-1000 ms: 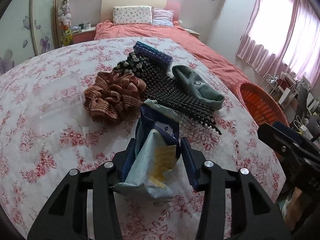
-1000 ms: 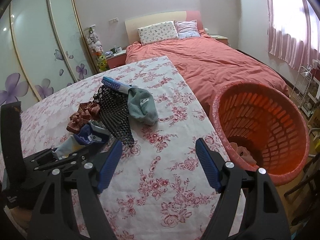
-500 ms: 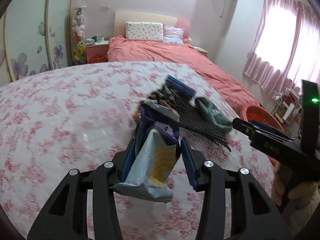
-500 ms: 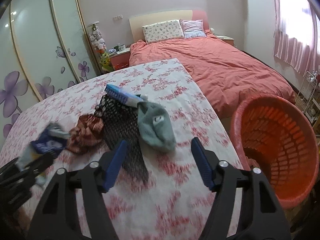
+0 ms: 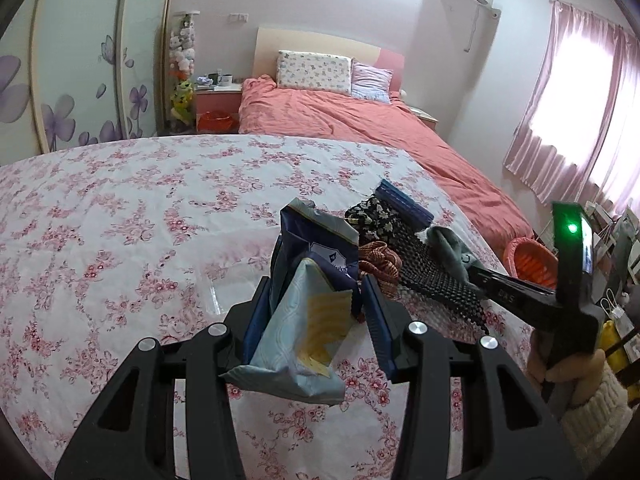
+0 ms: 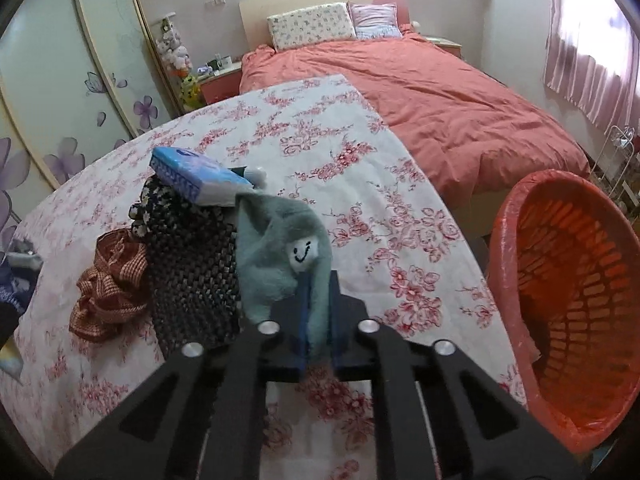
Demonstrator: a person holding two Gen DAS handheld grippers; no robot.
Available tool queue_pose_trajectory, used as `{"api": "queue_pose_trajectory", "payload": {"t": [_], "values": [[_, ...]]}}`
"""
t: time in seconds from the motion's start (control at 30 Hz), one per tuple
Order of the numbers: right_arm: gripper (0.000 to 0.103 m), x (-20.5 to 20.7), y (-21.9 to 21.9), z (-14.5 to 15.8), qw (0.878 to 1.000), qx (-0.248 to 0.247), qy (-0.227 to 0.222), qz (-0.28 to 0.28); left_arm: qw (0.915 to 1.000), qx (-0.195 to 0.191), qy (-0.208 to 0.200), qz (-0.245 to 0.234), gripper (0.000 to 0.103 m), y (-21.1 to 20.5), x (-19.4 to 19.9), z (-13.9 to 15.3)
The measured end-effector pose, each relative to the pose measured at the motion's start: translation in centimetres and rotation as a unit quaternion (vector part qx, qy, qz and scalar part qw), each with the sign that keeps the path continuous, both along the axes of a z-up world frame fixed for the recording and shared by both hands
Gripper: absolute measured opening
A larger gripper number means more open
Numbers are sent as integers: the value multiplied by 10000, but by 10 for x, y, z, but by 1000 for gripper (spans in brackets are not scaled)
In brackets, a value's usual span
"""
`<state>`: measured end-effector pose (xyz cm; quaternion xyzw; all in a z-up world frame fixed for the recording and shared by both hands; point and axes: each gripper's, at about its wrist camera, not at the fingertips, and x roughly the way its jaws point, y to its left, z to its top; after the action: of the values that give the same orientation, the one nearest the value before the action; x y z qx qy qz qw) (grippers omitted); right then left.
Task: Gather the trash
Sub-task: 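Carry the sock with the right tool toward the basket while the left tool holds the wrapper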
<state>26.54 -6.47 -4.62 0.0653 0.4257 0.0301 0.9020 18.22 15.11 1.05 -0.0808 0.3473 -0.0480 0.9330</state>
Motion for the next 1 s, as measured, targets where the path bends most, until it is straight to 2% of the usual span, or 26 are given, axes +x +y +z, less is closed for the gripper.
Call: {"api": "queue_pose_trajectory", "payload": {"t": [0.27,0.53,0.8,1.0], "values": [[7,-36,-19,40,9969,-7,-775,-152,9998,-54,-76,-150,45,-15,1,6],[7,-78,-41,74,9885,-141,-1470,-335,9988,-86,-227,-424,45,-46,1,18],[7,-107,-73,97,9791,-54,-1895,-734,9961,-119,-389,-777,45,-85,0,30],[7,-129,-98,107,9695,-284,-2184,-1075,9927,-200,-434,-1106,45,-123,4,33]]}}
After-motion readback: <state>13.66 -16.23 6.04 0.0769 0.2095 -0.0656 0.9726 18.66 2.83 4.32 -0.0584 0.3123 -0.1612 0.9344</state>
